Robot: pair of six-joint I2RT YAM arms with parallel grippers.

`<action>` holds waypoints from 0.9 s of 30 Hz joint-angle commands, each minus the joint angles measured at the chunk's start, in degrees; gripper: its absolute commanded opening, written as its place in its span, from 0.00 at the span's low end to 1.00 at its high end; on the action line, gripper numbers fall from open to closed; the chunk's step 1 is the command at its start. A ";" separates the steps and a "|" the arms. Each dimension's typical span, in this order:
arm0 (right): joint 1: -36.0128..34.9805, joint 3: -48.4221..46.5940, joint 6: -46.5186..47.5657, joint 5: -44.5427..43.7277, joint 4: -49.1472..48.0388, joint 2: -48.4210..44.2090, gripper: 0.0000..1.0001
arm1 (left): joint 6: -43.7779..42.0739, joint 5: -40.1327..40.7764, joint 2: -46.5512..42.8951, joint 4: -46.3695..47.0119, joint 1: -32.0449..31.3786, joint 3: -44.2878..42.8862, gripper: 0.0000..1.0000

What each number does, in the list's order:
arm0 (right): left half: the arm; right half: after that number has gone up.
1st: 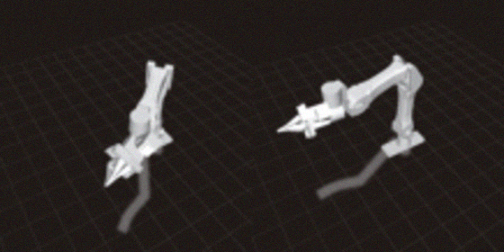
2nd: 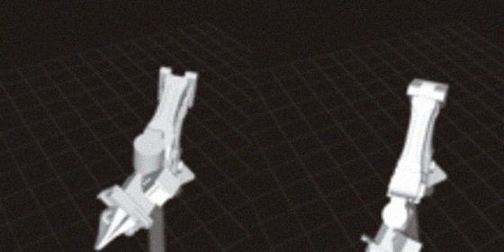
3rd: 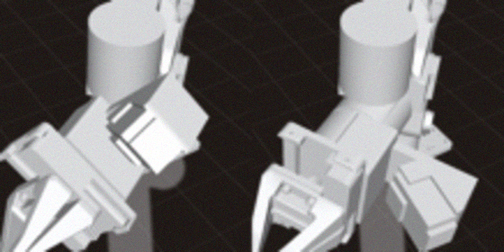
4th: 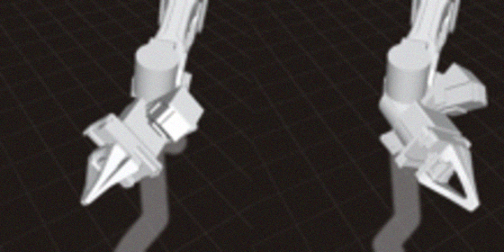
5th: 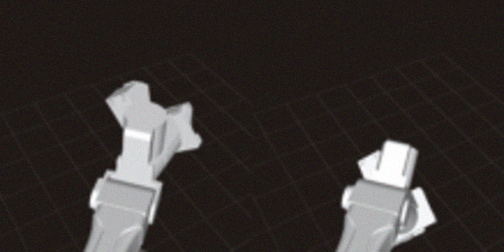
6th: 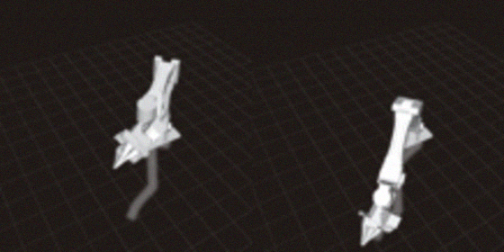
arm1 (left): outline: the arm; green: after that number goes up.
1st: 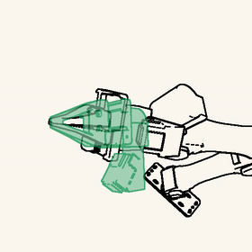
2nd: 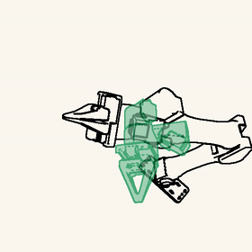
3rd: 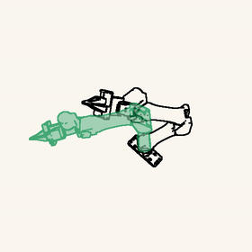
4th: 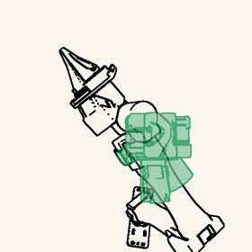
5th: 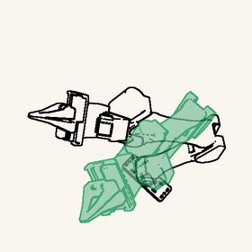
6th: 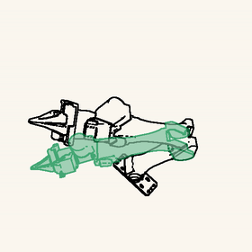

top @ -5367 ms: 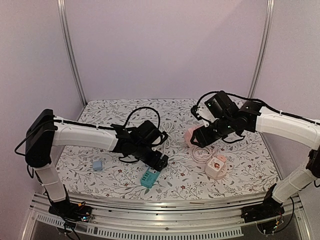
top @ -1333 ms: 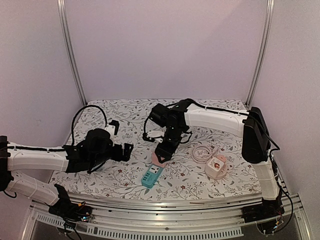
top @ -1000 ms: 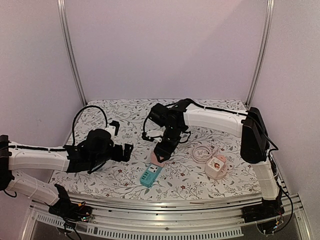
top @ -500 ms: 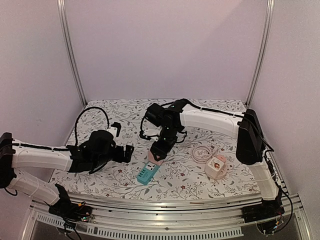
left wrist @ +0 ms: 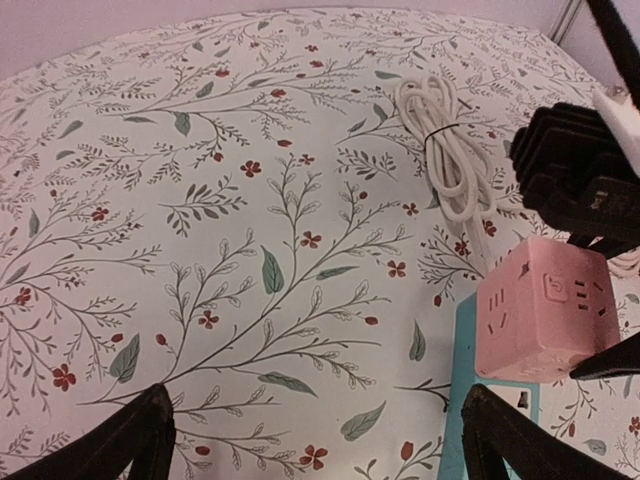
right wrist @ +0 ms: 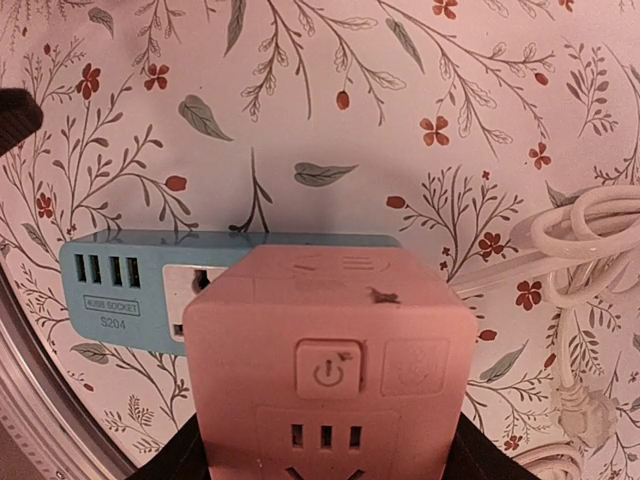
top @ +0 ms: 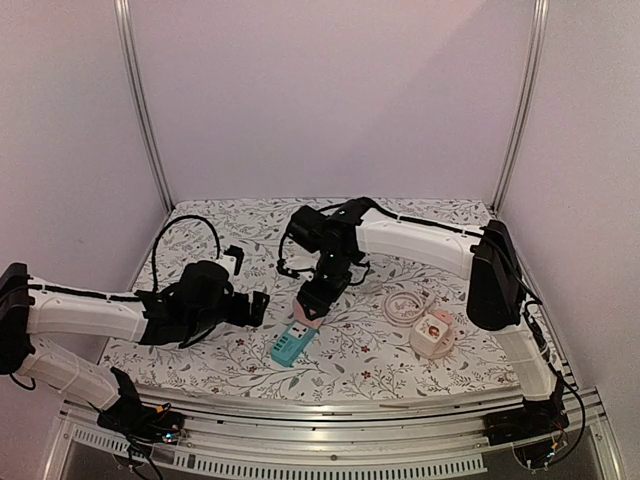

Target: Insert the plug

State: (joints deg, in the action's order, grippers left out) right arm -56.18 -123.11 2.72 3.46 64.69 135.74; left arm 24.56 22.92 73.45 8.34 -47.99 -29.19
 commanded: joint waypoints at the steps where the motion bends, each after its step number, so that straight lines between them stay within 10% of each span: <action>1: 0.81 5.78 -1.47 -4.11 2.68 13.44 0.00 | 0.77 -1.23 0.59 1.24 0.79 0.54 0.99; 27: 8.62 19.21 -0.35 -13.36 -0.07 -3.26 0.00 | 2.11 -1.23 -1.76 -1.33 0.79 0.65 0.99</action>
State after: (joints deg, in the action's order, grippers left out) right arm -50.61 -110.24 2.17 0.12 56.49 127.52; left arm 26.46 22.33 71.61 7.64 -47.97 -29.08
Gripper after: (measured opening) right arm 0.619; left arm 0.992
